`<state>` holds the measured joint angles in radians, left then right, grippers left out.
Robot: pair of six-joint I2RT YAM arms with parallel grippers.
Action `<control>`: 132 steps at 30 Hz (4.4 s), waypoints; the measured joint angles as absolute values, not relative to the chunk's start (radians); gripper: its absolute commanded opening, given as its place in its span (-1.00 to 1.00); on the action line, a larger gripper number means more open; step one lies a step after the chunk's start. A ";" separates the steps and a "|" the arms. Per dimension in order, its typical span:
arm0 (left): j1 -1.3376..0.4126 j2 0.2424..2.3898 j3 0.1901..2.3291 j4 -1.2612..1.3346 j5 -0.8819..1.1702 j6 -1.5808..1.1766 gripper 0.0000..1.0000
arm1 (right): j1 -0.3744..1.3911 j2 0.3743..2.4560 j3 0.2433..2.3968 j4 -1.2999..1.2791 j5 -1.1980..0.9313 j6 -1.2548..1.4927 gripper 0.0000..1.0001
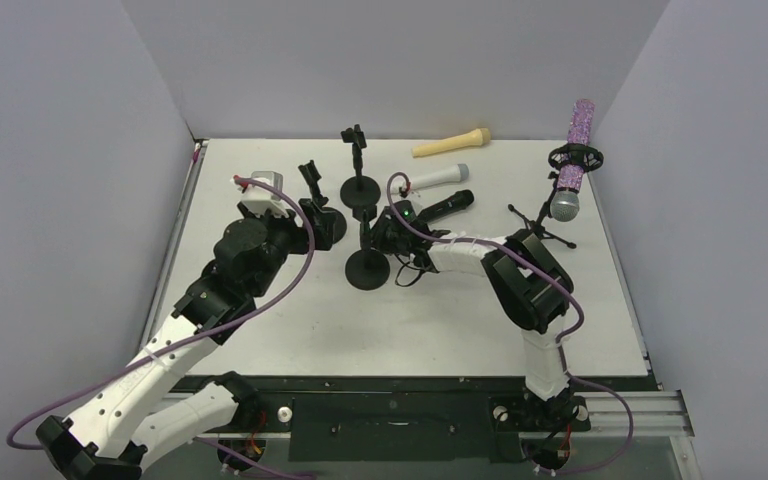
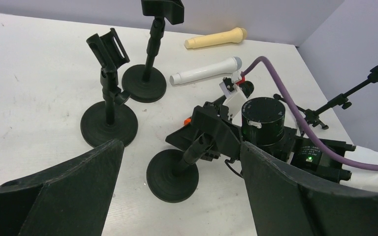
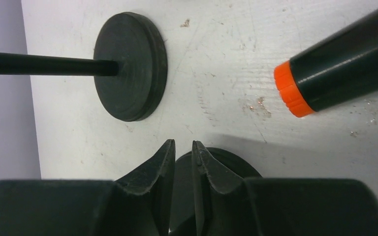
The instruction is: Remove the microphone from the stand
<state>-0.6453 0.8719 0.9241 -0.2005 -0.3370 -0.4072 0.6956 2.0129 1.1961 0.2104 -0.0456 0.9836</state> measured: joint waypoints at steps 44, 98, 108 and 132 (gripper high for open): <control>-0.847 1.661 0.546 0.674 -0.687 -0.636 0.66 | 0.633 1.083 1.218 -0.368 0.264 0.673 -0.29; -0.817 0.852 0.916 -0.159 -0.277 -0.376 0.93 | -0.092 1.207 1.723 -0.860 0.190 0.459 0.45; -0.817 0.886 0.949 -0.192 -0.198 -0.350 0.93 | -0.152 1.310 1.768 -0.846 0.021 0.425 0.51; -0.803 0.966 0.966 -0.192 -0.090 -0.328 0.93 | -0.234 1.637 2.074 -0.822 -0.176 0.330 0.48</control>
